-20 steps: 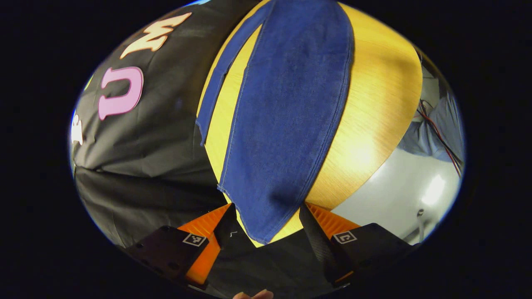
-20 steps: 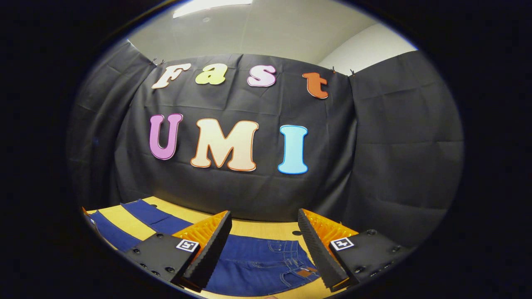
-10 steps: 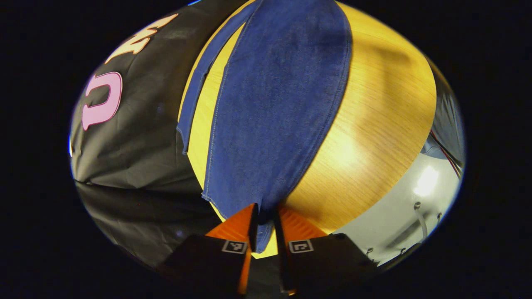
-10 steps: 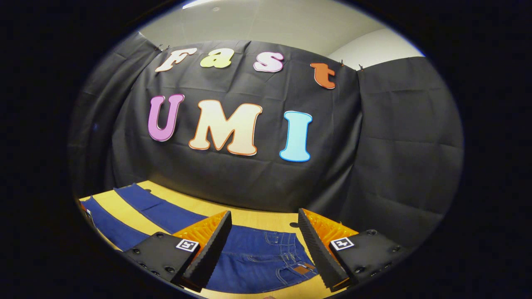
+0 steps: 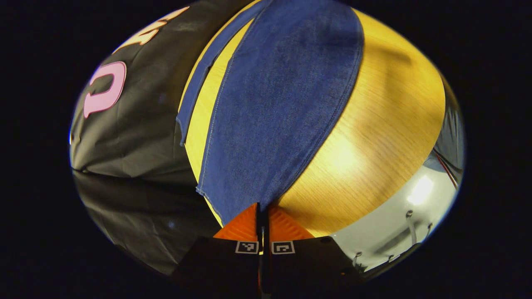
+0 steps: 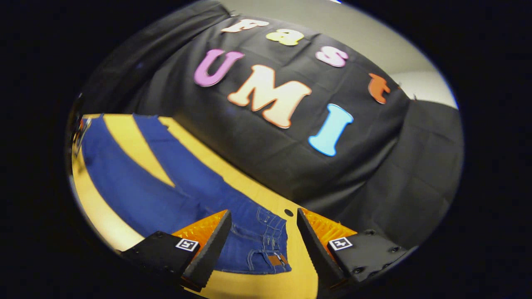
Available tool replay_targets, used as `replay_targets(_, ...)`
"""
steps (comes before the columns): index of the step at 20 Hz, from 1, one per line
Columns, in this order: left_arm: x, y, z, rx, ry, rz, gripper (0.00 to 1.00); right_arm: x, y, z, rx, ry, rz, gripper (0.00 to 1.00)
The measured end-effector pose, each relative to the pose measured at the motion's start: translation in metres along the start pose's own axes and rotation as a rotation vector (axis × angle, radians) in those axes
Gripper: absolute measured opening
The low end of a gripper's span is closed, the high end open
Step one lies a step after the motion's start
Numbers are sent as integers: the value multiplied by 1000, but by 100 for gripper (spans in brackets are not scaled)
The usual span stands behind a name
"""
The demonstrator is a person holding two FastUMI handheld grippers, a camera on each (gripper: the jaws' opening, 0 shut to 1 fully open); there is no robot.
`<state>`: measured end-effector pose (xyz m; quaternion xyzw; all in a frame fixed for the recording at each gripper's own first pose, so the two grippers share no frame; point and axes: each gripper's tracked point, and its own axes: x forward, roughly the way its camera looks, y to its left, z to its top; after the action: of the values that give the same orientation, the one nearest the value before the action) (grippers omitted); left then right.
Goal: Grasp the waist and the cuffs of the jeans and fold them to make the two legs overlap; first hold the waist and fold one-third of the jeans toward the cuffs, then hold the cuffs and fold the remaining one-third in the same direction to finish folding.
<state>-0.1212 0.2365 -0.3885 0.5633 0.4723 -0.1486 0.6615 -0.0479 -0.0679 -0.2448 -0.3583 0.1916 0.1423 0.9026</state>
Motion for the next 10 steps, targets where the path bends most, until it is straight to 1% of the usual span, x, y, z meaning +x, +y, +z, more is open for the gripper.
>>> replay_targets(1, 1, 1, 0, 14, 1, 0, 0, -2, 11, -10, -41, 12, 34, 98)
replay_targets(3, -1, 2, -1, 46, 6, 9, 0, -2, 23, -30, -125, 49, 73, 99)
replay_targets(6, 0, 2, -1, 42, 3, 27, 0, -5, 42, -70, -313, 115, 131, 99)
replay_targets(8, 0, 3, 0, 51, 3, 37, 0, -15, 47, -99, -431, 158, 184, 99)
replay_targets(10, 1, 3, 0, 51, -3, 44, 0, -17, 49, -121, -500, 195, 242, 100)
